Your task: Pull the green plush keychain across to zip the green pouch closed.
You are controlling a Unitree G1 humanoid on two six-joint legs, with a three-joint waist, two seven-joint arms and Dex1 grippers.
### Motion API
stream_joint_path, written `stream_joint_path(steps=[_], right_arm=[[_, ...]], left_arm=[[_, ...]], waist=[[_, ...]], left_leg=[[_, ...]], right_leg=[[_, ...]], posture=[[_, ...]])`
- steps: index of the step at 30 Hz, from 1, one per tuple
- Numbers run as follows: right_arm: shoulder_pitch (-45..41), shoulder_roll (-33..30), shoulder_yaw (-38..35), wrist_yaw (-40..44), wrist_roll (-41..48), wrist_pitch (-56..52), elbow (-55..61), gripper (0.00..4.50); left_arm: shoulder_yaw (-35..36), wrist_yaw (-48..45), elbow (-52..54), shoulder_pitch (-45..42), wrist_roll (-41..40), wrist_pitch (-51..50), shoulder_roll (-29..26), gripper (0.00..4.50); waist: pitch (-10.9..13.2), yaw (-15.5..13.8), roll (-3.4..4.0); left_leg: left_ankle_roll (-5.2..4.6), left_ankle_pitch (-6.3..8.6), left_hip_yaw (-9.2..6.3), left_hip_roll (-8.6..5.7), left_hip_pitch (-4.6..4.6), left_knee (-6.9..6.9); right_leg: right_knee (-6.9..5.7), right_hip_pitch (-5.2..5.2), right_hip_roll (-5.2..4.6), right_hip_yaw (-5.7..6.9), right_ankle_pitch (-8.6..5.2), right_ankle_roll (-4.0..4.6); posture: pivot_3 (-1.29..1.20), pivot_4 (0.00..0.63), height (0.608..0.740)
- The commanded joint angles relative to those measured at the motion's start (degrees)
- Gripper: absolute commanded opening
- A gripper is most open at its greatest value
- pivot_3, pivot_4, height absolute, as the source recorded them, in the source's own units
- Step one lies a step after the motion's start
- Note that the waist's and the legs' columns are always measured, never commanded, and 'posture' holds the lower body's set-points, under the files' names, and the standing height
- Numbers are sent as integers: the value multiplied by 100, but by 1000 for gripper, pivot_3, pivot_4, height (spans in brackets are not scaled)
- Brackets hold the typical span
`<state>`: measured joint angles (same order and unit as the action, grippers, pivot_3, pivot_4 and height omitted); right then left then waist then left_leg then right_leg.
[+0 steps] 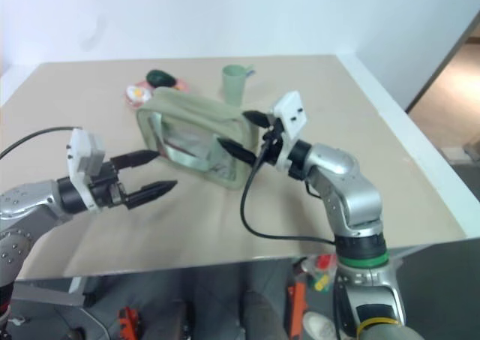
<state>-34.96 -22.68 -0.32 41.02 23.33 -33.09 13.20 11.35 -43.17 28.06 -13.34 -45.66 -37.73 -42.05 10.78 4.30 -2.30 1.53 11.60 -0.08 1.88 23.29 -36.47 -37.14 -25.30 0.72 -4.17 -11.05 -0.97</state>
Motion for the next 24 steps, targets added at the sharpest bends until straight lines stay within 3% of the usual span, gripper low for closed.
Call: stream_joint_path(steps=[1,3,4,11,15,21,24], right_arm=[[154,-86,3,49,77,74,178,4466],[230,-75,25,45,104,55,194,4466],[259,-83,47,62,103,59,186,3927],[356,-128,179,155,66,167,204,1638],[374,-121,261,186,33,257,154,56],[264,-110,353,358,-48,585,-106,22],[65,-162,293,970,185,890,-394,22]], left_arm=[[60,-67,57,-25,81,156,-28,4500],[72,-76,63,4,109,166,-21,4500],[72,-77,64,7,123,170,-17,4500],[72,-86,100,76,206,186,32,4500],[66,-66,128,92,221,173,44,4500],[63,-36,151,86,232,144,46,4500],[83,-33,151,77,214,117,37,4500]], waist=[[0,-2,-1],[0,-5,0],[0,-6,0],[0,0,0],[0,-2,0],[0,-2,0],[0,4,0]], left_leg=[[0,0,0,0,0,1],[-2,1,-1,0,1,4],[-2,2,-1,0,1,5],[-3,1,-3,2,-3,4],[-3,1,-3,1,-1,3],[-3,2,-3,2,-1,4],[-3,1,-3,2,-2,4]], right_leg=[[0,1,0,0,-2,-3],[0,-1,0,0,-4,-7],[0,-1,1,0,-4,-7],[-1,0,3,2,-4,-4],[-1,0,2,1,-4,-5],[-1,0,3,1,-4,-5],[-1,0,3,1,-4,-5]], posture=[[0,150,739],[0,150,739],[0,150,739],[0,150,739],[0,150,739],[0,150,739],[0,150,739]])
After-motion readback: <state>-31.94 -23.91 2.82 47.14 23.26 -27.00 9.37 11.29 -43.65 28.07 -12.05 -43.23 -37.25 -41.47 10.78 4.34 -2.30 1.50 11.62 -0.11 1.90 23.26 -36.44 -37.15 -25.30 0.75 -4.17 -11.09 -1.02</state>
